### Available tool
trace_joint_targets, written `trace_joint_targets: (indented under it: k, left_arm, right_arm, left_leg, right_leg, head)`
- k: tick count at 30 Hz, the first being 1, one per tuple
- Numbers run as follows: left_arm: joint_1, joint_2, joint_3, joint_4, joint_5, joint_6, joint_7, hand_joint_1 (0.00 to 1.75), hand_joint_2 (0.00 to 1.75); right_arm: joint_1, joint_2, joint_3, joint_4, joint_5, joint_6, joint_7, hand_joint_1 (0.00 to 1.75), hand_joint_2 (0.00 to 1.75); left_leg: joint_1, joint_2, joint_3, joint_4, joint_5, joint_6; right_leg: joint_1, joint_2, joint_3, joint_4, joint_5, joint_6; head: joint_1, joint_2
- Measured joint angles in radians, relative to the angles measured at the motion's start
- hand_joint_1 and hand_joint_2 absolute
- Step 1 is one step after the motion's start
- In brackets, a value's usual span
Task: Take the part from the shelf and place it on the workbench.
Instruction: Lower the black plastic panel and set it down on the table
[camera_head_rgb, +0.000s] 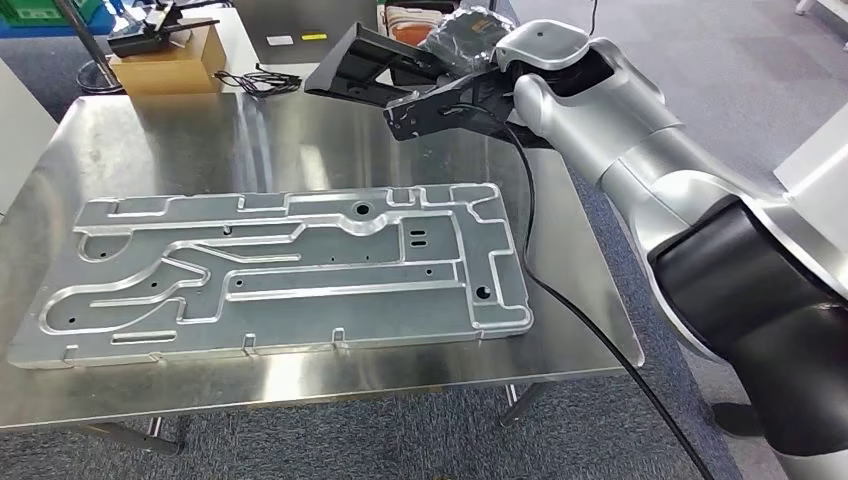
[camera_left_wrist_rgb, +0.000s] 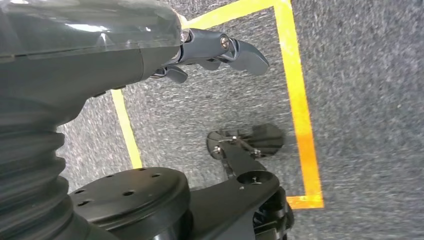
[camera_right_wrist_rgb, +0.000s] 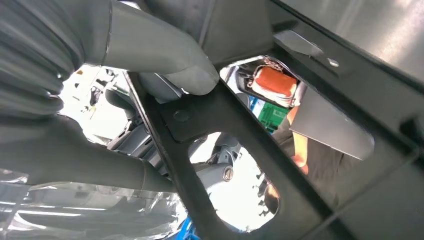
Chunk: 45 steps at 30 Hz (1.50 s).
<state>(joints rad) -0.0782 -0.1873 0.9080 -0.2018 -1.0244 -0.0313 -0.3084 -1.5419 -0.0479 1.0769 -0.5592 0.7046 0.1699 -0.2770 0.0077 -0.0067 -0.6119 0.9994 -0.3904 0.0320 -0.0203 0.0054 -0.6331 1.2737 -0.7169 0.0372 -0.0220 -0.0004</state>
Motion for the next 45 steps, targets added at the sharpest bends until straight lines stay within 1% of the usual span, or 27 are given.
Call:
trace_joint_targets:
  k: [1,2,4,5,6,7,8,9,10,11,12,13,17,20,23,27,31,35,38,41,45]
  left_arm:
    - [0.001,0.000,0.000,0.000,-0.001,0.002,-0.001,0.00,1.75]
    - [0.002,-0.001,0.001,0.000,-0.003,0.007,-0.001,0.00,1.75]
    - [0.005,-0.007,0.001,0.002,-0.008,0.017,0.001,0.00,1.75]
    - [0.004,-0.010,0.002,0.004,-0.009,0.020,0.002,0.00,1.75]
    - [0.003,-0.012,0.002,0.005,-0.009,0.022,0.002,0.00,1.75]
    - [0.001,-0.012,0.002,0.005,-0.009,0.023,0.001,0.00,1.75]
    - [0.000,-0.012,0.003,0.005,-0.008,0.023,0.001,0.00,1.75]
    - [0.001,-0.012,0.004,0.005,-0.005,0.023,0.000,0.00,1.75]
    - [0.001,-0.012,0.005,0.005,-0.003,0.023,-0.001,0.00,1.75]
    - [0.000,-0.012,0.007,0.005,0.000,0.023,-0.003,0.00,1.75]
    - [-0.002,-0.011,0.009,0.005,0.002,0.024,-0.004,0.00,1.75]
    - [-0.003,-0.011,0.011,0.005,0.003,0.026,-0.006,0.00,1.75]
    - [-0.006,-0.011,0.017,0.005,0.003,0.042,-0.009,0.00,1.75]
    - [-0.006,-0.011,0.021,0.005,0.002,0.056,-0.013,0.00,1.75]
    - [-0.006,-0.012,0.025,0.005,0.002,0.071,-0.015,0.00,1.75]
    - [-0.006,-0.013,0.030,0.005,0.004,0.095,-0.024,0.00,1.75]
    - [-0.009,-0.014,0.040,0.005,0.012,0.123,-0.031,0.00,1.75]
    - [-0.016,-0.013,0.046,0.005,0.014,0.111,-0.048,0.00,1.75]
    - [-0.020,-0.013,0.046,0.005,-0.001,0.113,-0.055,0.00,1.75]
    - [-0.028,-0.013,0.044,0.005,-0.025,0.125,-0.061,0.00,1.75]
    - [-0.040,-0.013,0.035,0.005,-0.049,0.172,-0.082,0.00,1.75]
  right_arm:
    - [0.006,-0.004,0.000,0.001,0.000,-0.002,0.000,1.75,1.75]
    - [0.011,-0.008,0.000,0.003,0.001,-0.005,0.000,1.75,1.75]
    - [0.024,-0.014,0.001,0.004,0.002,-0.017,0.001,1.75,1.75]
    - [0.030,-0.015,0.002,0.005,0.004,-0.023,0.002,1.75,1.75]
    - [0.034,-0.016,0.003,0.005,0.006,-0.030,0.003,1.75,1.75]
    - [0.038,-0.016,0.004,0.005,0.009,-0.036,0.004,1.75,1.75]
    - [0.044,-0.014,0.004,0.004,0.014,-0.050,0.009,1.75,1.75]
    - [0.052,-0.013,0.004,0.003,0.020,-0.074,0.019,1.75,1.75]
    - [0.068,-0.011,0.004,0.001,0.027,-0.114,0.037,1.75,1.75]
    - [0.091,-0.008,0.003,-0.002,0.035,-0.169,0.060,1.75,1.75]
    - [0.120,-0.003,0.000,-0.007,0.043,-0.232,0.080,1.75,1.75]
    - [0.154,0.003,-0.005,-0.011,0.049,-0.295,0.096,1.75,1.75]
    - [0.331,0.037,-0.048,-0.024,0.076,-0.509,0.098,1.75,1.75]
    - [0.479,0.072,-0.085,-0.026,0.111,-0.611,0.095,1.75,1.75]
    - [0.595,0.106,-0.115,-0.025,0.150,-0.656,0.109,1.75,1.75]
    - [0.713,0.155,-0.151,-0.026,0.216,-0.712,0.146,1.75,1.75]
    - [0.801,0.209,-0.184,-0.026,0.267,-0.773,0.163,1.75,1.75]
    - [0.868,0.254,-0.223,-0.026,0.295,-0.812,0.156,1.75,1.75]
    - [0.908,0.271,-0.252,-0.027,0.311,-0.834,0.137,1.75,1.75]
    - [0.942,0.276,-0.295,-0.033,0.313,-0.852,0.105,1.75,1.75]
    - [0.997,0.277,-0.350,-0.051,0.320,-0.874,0.060,1.75,1.75]
  left_leg:
    - [-0.004,-0.006,0.020,-0.002,-0.014,0.001]
    - [-0.008,-0.011,0.040,-0.003,-0.028,0.003]
    - [-0.013,-0.021,0.067,-0.004,-0.052,0.004]
    - [-0.014,-0.025,0.075,-0.005,-0.062,0.001]
    - [-0.016,-0.029,0.080,0.000,-0.068,-0.001]
    - [-0.019,-0.032,0.084,0.004,-0.071,-0.005]
    - [-0.021,-0.030,0.091,0.001,-0.077,-0.001]
    - [-0.022,-0.029,0.099,0.000,-0.081,0.002]
    - [-0.021,-0.027,0.106,-0.008,-0.088,0.004]
    - [-0.020,-0.025,0.115,-0.015,-0.096,0.006]
    - [-0.020,-0.024,0.119,-0.018,-0.098,0.002]
    - [-0.019,-0.023,0.124,-0.022,-0.099,0.000]
    - [-0.019,-0.021,0.133,-0.031,-0.105,-0.004]
    - [-0.019,-0.021,0.136,-0.034,-0.107,-0.006]
    - [-0.018,-0.021,0.136,-0.036,-0.108,-0.008]
    - [-0.018,-0.021,0.136,-0.037,-0.110,-0.011]
    - [-0.018,-0.020,0.137,-0.038,-0.111,-0.012]
    - [-0.018,-0.019,0.140,-0.038,-0.113,-0.013]
    - [-0.018,-0.019,0.144,-0.038,-0.114,-0.013]
    - [-0.018,-0.018,0.150,-0.038,-0.117,-0.012]
    - [-0.018,-0.018,0.157,-0.039,-0.120,-0.011]
  right_leg:
    - [0.006,0.000,-0.018,-0.036,-0.004,-0.009]
    - [0.013,0.000,-0.028,-0.090,0.038,-0.022]
    - [0.035,0.005,-0.033,-0.208,0.203,-0.056]
    - [0.043,0.011,-0.032,-0.247,0.271,-0.069]
    - [0.048,0.018,-0.029,-0.269,0.313,-0.076]
    - [0.048,0.023,-0.023,-0.277,0.328,-0.076]
    - [0.045,0.026,-0.014,-0.282,0.340,-0.068]
    - [0.045,0.026,-0.006,-0.285,0.349,-0.062]
    - [0.045,0.026,0.001,-0.285,0.353,-0.059]
    - [0.046,0.028,0.005,-0.285,0.351,-0.056]
    - [0.047,0.029,0.007,-0.285,0.348,-0.061]
    - [0.046,0.030,0.009,-0.285,0.345,-0.063]
    - [0.047,0.032,0.012,-0.285,0.337,-0.068]
    - [0.047,0.032,0.014,-0.285,0.333,-0.070]
    - [0.047,0.032,0.014,-0.285,0.331,-0.072]
    - [0.047,0.032,0.014,-0.285,0.329,-0.073]
    - [0.047,0.033,0.014,-0.285,0.328,-0.073]
    - [0.047,0.035,0.016,-0.285,0.326,-0.074]
    - [0.048,0.035,0.021,-0.285,0.324,-0.073]
    - [0.048,0.035,0.027,-0.285,0.322,-0.073]
    - [0.049,0.036,0.035,-0.285,0.319,-0.073]
  head:
    - [0.000,0.000]
    - [0.000,0.000]
    - [0.001,0.000]
    - [0.002,0.000]
    - [0.003,0.000]
    - [0.005,0.000]
    - [0.005,0.000]
    - [0.005,0.000]
    - [0.005,0.000]
    - [0.005,0.000]
    - [0.005,0.000]
    - [0.005,0.000]
    - [0.005,0.000]
    - [0.005,0.000]
    - [0.005,0.000]
    - [0.005,0.000]
    - [0.005,0.000]
    - [0.004,0.000]
    - [0.004,0.000]
    - [0.004,0.000]
    - [0.004,0.000]
